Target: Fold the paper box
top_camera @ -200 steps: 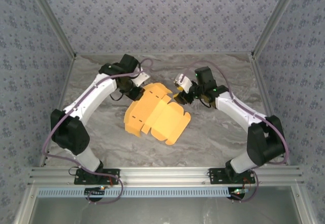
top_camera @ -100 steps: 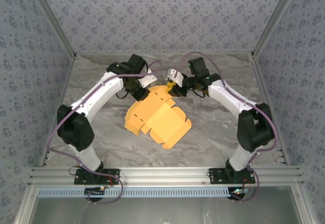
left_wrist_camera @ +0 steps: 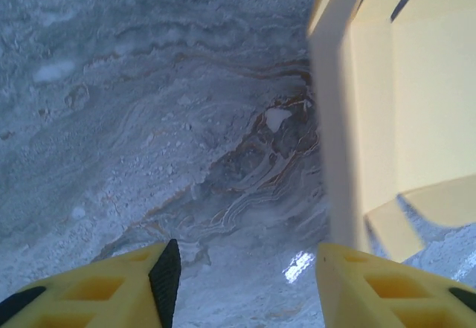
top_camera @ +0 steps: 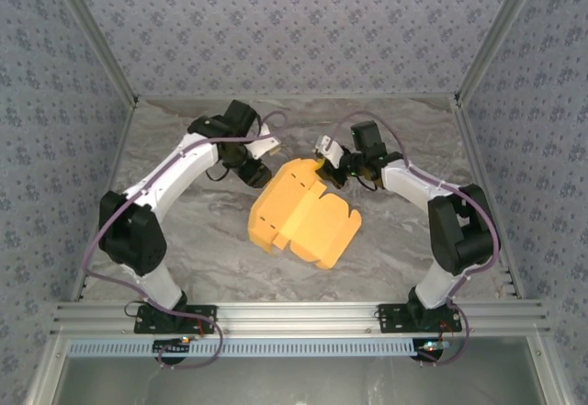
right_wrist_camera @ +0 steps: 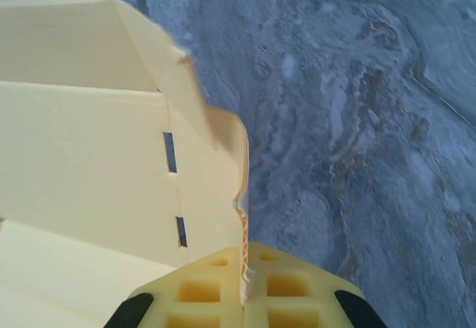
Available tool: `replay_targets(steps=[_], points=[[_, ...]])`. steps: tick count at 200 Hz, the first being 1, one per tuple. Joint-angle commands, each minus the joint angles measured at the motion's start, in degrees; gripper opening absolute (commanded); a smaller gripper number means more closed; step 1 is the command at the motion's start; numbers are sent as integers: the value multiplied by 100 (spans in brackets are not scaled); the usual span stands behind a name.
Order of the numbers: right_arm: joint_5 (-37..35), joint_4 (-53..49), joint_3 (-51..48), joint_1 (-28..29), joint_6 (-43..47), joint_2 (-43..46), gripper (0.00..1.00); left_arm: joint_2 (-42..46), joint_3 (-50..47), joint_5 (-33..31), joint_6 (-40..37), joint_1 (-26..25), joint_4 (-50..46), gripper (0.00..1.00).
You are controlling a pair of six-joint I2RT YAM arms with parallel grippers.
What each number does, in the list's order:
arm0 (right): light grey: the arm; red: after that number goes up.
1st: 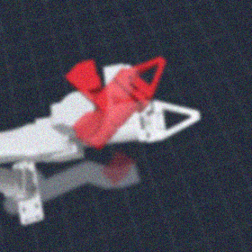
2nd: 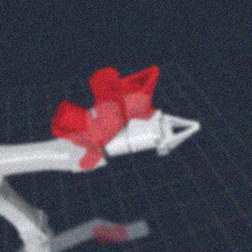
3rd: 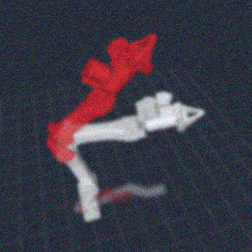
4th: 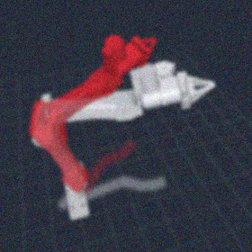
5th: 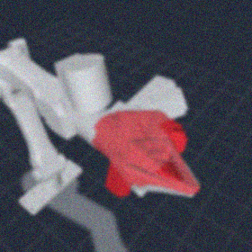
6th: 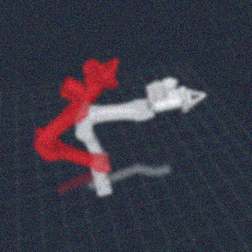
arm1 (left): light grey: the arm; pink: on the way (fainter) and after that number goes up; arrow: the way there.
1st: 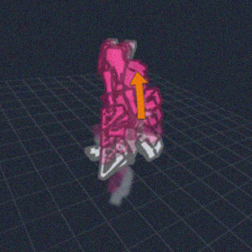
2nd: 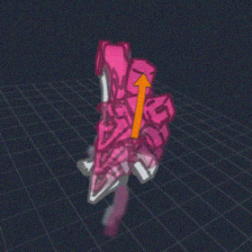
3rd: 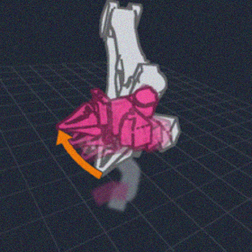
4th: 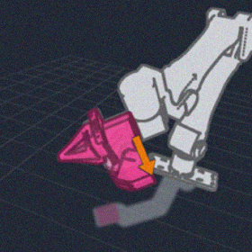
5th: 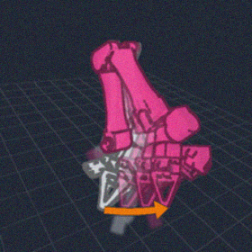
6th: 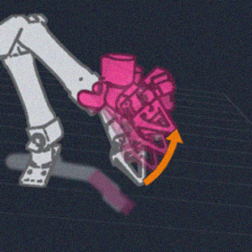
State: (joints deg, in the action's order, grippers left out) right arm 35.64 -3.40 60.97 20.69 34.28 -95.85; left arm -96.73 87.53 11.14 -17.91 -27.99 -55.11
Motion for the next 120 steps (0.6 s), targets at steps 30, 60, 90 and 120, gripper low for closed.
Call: replay_targets(steps=[30,60,90,120], points=[[-423,1830,-946,-325,-1234,511,0,989,-1064,1626,1103,635,1074,93],[-1376,3042,-1691,-543,-2338,785,0,2176,-2880,2586,2887,1166,3271,99],[-1978,3666,-2221,-620,-2963,1000,0,2578,-4027,1622,3987,981,4228,99],[-2037,3887,-2464,-610,-3201,1059,0,2419,-4678,740,4301,323,5185,99]])
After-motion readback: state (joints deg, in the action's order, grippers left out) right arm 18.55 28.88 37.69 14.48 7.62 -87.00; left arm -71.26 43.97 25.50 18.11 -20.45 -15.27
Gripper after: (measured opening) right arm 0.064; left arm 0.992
